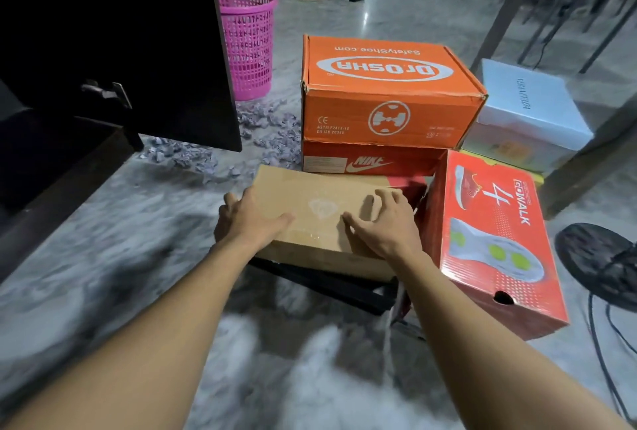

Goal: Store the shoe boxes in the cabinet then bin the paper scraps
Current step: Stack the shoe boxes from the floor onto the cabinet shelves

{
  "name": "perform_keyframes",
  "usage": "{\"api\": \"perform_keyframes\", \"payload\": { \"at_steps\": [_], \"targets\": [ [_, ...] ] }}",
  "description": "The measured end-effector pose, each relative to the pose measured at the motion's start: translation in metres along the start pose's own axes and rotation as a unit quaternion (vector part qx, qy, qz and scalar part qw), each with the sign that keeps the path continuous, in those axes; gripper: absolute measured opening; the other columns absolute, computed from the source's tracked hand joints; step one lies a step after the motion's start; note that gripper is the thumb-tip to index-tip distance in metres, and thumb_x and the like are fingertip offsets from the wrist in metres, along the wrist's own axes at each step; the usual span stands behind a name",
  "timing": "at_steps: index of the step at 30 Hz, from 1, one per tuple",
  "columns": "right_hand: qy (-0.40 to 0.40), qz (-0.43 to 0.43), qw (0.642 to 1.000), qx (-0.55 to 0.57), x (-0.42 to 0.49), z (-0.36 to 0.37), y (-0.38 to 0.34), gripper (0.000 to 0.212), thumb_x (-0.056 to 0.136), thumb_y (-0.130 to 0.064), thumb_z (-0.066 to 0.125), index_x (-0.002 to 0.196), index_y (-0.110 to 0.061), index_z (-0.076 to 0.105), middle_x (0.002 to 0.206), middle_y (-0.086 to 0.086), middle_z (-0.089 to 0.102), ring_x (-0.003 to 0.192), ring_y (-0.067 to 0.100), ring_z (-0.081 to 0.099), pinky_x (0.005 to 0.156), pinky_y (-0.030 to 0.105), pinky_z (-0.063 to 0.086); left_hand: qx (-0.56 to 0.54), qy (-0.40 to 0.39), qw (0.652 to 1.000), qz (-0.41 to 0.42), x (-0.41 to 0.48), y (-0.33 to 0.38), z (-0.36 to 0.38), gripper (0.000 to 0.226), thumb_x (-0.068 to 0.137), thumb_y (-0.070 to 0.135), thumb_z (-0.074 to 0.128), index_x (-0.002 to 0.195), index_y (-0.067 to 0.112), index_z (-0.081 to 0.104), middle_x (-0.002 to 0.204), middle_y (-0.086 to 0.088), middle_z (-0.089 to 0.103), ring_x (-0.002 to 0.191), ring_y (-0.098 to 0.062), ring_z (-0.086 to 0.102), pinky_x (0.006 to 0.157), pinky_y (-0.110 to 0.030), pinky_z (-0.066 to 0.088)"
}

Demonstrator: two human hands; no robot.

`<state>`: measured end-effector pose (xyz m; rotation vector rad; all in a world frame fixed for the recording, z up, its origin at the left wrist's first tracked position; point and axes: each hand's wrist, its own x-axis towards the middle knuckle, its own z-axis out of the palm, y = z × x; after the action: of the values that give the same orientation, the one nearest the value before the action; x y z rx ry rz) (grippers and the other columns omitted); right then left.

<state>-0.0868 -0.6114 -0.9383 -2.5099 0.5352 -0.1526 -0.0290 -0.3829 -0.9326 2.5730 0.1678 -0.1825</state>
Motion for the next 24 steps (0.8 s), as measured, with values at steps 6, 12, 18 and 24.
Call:
{"api": "perform_keyframes", "payload": {
  "at_steps": [6,12,18,24],
  "targets": [
    [0.128,-0.022,0.988,0.089,-0.028,0.018,0.011,0.075,0.084,-0.062,0.064,0.145,-0.026,0.040,0.146,-0.002,0.038,0.132,0.015,0.042,0.103,0.034,0.044,-0.056,0.041,0.997,-0.025,-0.011,-0.022,0.005,0.093,0.059,0.082,0.060,0.135,0.037,0.032,0.120,-0.002,0.043,0.118,-0.028,0.048,0.087,-0.040,0.045],
    [0.098,0.062,0.968,0.221,-0.056,0.025,0.026,0.098,0.076,-0.063,0.074,0.151,-0.019,0.028,0.147,0.003,0.044,0.133,0.020,0.046,0.106,0.032,0.039,-0.116,0.018,0.993,-0.004,-0.012,-0.028,0.006,0.091,0.063,0.078,0.062,0.138,0.038,0.030,0.130,0.001,0.055,0.117,-0.027,0.052,0.088,-0.037,0.047],
    [0.005,0.019,0.963,0.268,-0.064,0.009,0.011,0.092,0.071,-0.055,0.083,0.144,-0.029,0.033,0.118,-0.017,0.052,0.107,0.005,0.050,0.091,0.021,0.037,-0.139,0.032,0.990,0.016,-0.017,-0.041,-0.004,0.090,0.060,0.078,0.064,0.137,0.042,0.035,0.125,0.004,0.060,0.114,-0.024,0.057,0.091,-0.038,0.050],
    [-0.029,-0.048,0.957,0.284,-0.051,0.012,-0.026,0.109,0.060,-0.057,0.088,0.148,-0.030,0.031,0.124,-0.016,0.054,0.115,0.004,0.049,0.098,0.021,0.040,-0.166,0.117,0.979,-0.006,-0.022,-0.063,-0.035,0.085,0.065,0.073,0.067,0.138,0.043,0.036,0.129,0.002,0.058,0.117,-0.024,0.054,0.084,-0.032,0.045]
  ]
}}
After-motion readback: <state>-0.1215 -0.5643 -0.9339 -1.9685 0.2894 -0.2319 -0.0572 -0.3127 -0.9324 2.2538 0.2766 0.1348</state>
